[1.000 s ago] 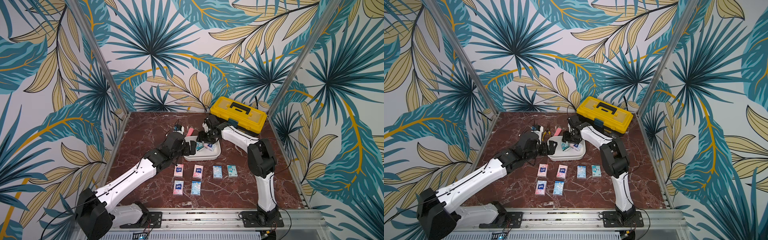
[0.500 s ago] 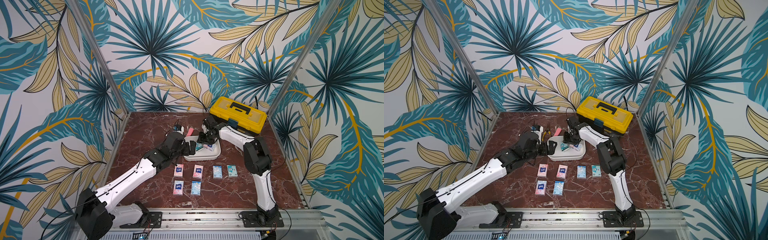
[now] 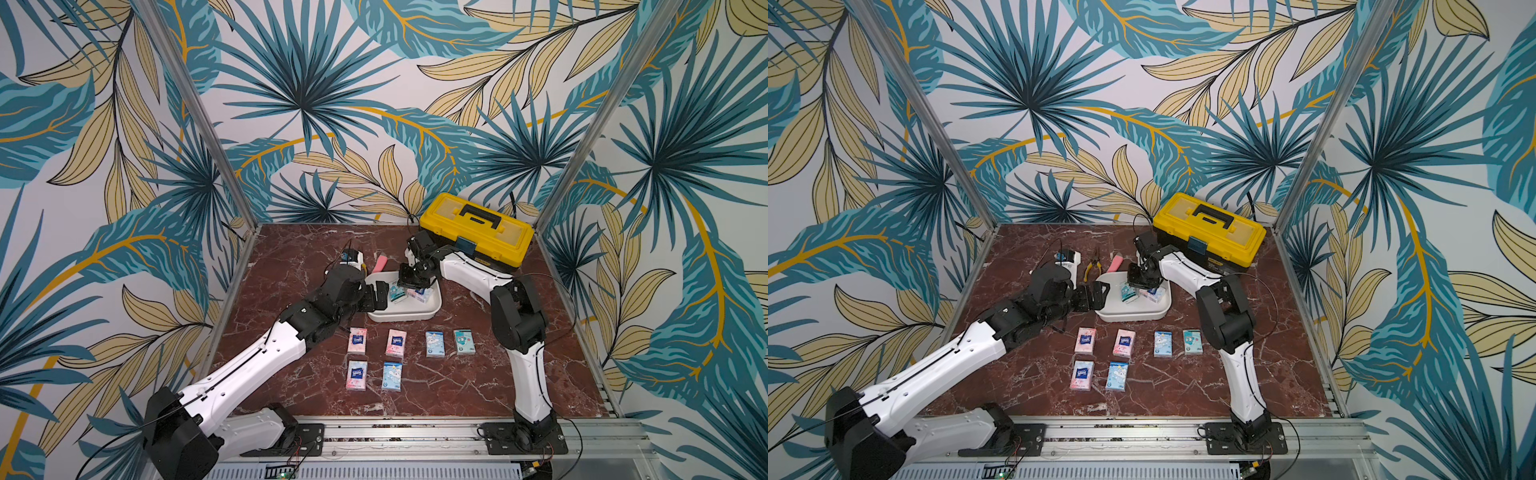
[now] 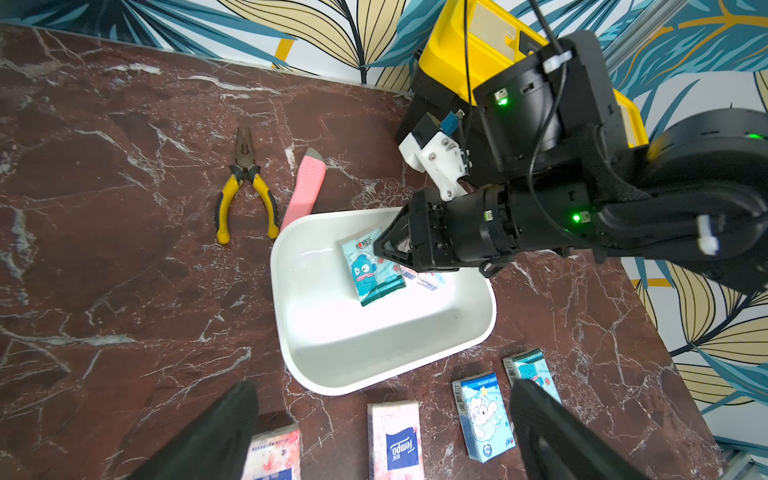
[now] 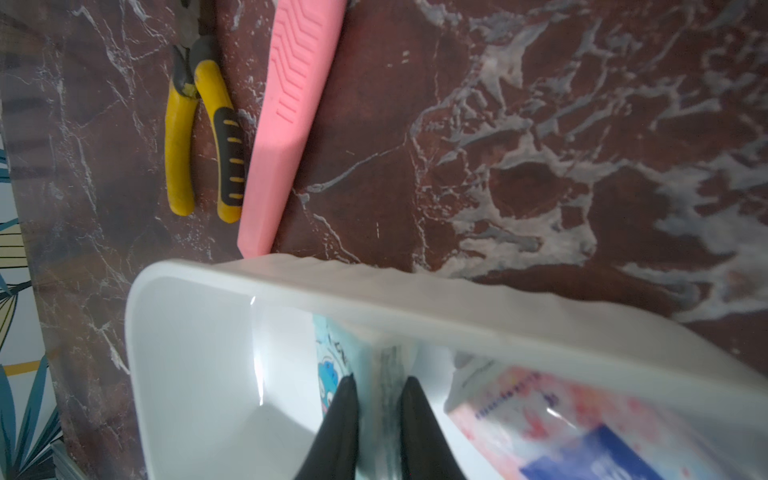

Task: Take the pocket tissues out of the storage box
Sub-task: Pick up the pocket tissues from the storage box, then place the pocket tissues at the center of the board.

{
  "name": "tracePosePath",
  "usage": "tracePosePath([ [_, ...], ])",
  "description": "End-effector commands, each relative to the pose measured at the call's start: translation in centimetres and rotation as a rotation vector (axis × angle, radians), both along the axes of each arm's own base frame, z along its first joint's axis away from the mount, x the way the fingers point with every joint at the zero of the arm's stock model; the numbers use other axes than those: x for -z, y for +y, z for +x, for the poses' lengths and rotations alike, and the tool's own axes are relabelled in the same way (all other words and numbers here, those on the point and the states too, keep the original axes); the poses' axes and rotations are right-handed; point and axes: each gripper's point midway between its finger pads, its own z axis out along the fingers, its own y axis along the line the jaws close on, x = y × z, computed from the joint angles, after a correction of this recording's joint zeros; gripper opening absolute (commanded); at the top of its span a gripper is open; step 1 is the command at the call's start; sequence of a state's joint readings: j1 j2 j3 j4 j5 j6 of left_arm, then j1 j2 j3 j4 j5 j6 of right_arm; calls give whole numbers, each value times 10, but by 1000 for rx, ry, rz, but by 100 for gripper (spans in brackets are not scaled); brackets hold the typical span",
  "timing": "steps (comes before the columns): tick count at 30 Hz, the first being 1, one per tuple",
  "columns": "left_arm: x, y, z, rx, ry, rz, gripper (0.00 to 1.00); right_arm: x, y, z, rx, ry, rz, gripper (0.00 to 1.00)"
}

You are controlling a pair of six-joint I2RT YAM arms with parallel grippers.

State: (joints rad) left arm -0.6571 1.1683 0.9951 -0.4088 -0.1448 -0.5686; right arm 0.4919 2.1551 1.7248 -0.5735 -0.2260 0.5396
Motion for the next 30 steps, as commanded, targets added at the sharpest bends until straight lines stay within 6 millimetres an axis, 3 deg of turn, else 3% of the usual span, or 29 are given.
tracePosePath([
  [1,10,13,-6,-33,7,11,100,-39,2,-6,16,-59,59,20],
  [7,7,20,-13,-59,-39,-54,100,-78,-3,-21,45,-124,143,20],
  [16,-9,29,-15,-83,-139,-106,100,-118,-38,-81,105,-184,188,21],
  [23,-10,33,-13,-113,-165,-125,100,-120,-65,-136,168,-183,226,21],
  [30,-5,37,-9,-160,-165,-153,100,-97,-90,-192,237,-112,270,21],
])
